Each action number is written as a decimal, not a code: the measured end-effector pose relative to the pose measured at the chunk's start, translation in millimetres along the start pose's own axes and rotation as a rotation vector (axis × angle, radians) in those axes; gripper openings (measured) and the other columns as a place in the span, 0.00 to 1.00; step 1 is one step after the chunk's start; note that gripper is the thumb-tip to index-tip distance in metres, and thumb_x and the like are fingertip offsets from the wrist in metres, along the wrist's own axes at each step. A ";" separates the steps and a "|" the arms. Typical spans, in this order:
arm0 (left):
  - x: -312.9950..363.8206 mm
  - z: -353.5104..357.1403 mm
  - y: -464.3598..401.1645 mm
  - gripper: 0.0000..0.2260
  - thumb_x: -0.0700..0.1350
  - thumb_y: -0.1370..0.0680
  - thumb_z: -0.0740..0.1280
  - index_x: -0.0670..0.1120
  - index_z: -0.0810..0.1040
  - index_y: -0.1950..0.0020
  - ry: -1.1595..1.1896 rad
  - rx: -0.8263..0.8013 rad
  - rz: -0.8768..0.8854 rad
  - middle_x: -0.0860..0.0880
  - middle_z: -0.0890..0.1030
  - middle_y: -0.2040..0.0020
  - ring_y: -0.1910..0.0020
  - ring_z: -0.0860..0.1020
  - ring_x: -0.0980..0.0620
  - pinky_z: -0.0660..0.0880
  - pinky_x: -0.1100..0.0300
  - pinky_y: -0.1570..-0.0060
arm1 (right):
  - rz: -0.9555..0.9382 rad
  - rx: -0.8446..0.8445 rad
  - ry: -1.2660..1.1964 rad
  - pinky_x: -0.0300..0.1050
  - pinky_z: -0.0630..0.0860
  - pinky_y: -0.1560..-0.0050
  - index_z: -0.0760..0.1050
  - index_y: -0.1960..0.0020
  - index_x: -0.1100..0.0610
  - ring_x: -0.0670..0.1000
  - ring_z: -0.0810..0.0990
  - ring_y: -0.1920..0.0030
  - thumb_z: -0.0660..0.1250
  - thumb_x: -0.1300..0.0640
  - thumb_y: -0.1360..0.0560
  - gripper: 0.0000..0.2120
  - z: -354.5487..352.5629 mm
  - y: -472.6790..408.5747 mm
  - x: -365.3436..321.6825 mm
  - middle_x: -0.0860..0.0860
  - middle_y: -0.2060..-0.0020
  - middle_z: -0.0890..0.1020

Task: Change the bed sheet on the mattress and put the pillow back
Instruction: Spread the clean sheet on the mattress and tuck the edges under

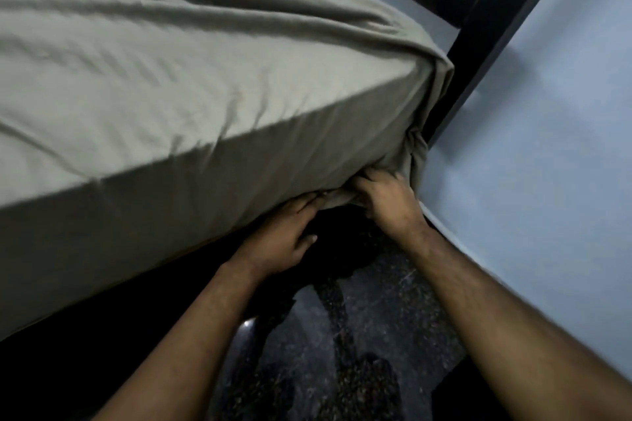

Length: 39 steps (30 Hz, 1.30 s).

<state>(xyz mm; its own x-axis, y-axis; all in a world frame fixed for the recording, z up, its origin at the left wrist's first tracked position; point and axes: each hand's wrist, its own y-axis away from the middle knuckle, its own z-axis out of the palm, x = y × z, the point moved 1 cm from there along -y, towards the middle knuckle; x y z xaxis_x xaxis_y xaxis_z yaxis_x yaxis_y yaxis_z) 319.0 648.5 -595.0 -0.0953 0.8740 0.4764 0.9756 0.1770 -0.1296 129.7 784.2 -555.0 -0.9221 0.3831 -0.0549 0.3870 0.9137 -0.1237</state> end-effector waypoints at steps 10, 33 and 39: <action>4.0 11.7 -31.9 0.31 0.57 0.18 0.60 0.46 0.57 0.19 -0.240 0.004 0.124 0.46 0.62 0.20 0.23 0.64 0.48 0.69 0.54 0.31 | 0.189 -0.152 -0.043 0.45 0.75 0.52 0.83 0.52 0.43 0.55 0.80 0.47 0.72 0.51 0.31 0.09 -11.6 -17.8 42.0 0.49 0.51 0.83; 14.2 4.0 -50.2 0.31 0.60 0.17 0.57 0.36 0.69 0.26 -0.175 0.005 0.226 0.38 0.72 0.29 0.30 0.71 0.41 0.63 0.54 0.26 | 0.391 0.006 -0.141 0.47 0.75 0.46 0.82 0.44 0.54 0.58 0.82 0.43 0.56 0.50 0.23 0.18 2.1 -5.2 4.6 0.56 0.45 0.85; 10.3 21.7 -69.7 0.35 0.62 0.19 0.51 0.36 0.67 0.24 -0.230 -0.074 0.108 0.36 0.69 0.25 0.25 0.67 0.39 0.61 0.51 0.23 | 0.468 -0.046 -0.257 0.47 0.70 0.63 0.78 0.58 0.59 0.62 0.82 0.57 0.62 0.51 0.22 0.13 -13.5 -29.7 -0.1 0.59 0.59 0.84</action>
<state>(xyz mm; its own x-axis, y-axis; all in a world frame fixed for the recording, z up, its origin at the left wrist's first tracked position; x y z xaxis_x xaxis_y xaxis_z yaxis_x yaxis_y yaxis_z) 245.7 655.0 -599.9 -0.0238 0.9673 0.2523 0.9936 0.0507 -0.1008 118.2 758.8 -538.0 -0.6182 0.7108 -0.3356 0.7509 0.6602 0.0152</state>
